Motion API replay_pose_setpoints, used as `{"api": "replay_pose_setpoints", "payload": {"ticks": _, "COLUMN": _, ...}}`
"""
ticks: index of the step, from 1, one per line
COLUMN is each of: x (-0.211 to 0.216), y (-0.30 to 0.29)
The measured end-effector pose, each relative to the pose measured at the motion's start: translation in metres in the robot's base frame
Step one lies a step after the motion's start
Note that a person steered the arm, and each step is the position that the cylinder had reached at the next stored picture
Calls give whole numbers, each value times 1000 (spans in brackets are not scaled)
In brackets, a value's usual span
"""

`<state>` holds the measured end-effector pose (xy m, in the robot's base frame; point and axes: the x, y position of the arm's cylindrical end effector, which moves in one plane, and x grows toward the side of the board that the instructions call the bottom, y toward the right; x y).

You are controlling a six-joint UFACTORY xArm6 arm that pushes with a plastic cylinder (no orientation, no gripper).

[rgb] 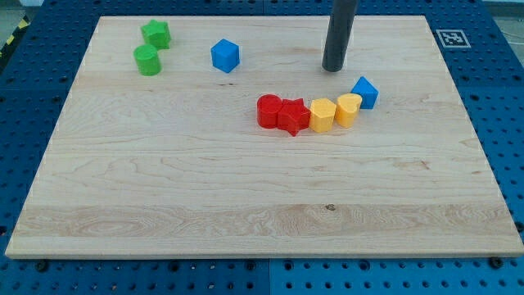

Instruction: Place the blue cube at the top right of the blue triangle

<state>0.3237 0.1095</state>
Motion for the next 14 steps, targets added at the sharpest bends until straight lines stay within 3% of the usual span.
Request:
{"api": "replay_pose_setpoints", "payload": {"ticks": 4, "x": 0, "y": -79}}
{"api": "replay_pose_setpoints", "payload": {"ticks": 6, "x": 33, "y": -137}}
{"api": "replay_pose_setpoints", "payload": {"ticks": 8, "x": 29, "y": -214}}
{"api": "replay_pose_setpoints", "payload": {"ticks": 10, "x": -12, "y": -206}}
{"api": "replay_pose_setpoints", "payload": {"ticks": 12, "x": -13, "y": -242}}
{"api": "replay_pose_setpoints", "payload": {"ticks": 14, "x": -16, "y": -224}}
